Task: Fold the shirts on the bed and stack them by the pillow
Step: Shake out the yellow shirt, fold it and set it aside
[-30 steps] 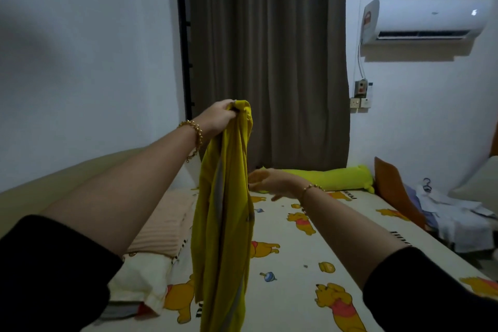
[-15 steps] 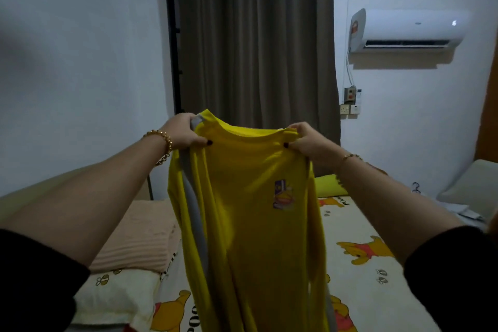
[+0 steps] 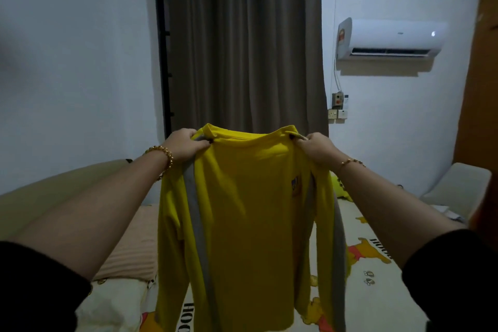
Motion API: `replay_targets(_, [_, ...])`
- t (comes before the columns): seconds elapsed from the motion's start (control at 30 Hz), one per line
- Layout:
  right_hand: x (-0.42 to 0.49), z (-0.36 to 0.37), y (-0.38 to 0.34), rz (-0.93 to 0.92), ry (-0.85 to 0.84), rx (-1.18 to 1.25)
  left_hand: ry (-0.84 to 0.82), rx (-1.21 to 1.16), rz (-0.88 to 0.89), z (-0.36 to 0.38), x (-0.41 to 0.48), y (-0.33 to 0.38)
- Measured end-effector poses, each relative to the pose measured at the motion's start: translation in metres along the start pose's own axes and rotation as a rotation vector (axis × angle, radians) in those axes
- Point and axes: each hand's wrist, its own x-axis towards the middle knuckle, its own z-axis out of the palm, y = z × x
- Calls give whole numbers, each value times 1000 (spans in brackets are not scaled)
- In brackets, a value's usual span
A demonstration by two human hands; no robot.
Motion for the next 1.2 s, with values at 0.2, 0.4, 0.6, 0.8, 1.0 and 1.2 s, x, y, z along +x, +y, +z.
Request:
replay_targets(0.2, [-12,0,-29,107,-145,298,66,-33,-159,15,-5,14])
replay_targets(0.4, [-21,9,-79,56,-317,1056,-494,-483,-244,29,-21,54])
replay_targets(0.6, [-29,15,-84,-170,-397,791,-327,-452,-277,52,-15,57])
replay_targets(0.8, [-43,26,-39,-125,-673,429,-181,-585,-374,50,-11,51])
replay_targets(1.0, [-51,60,-15,-132,-690,68,-100,-673,-350,47,-3,53])
replay_targets(1.2, [-48,80,-2,-21,-442,364,-17,-691,-347,40,4,43])
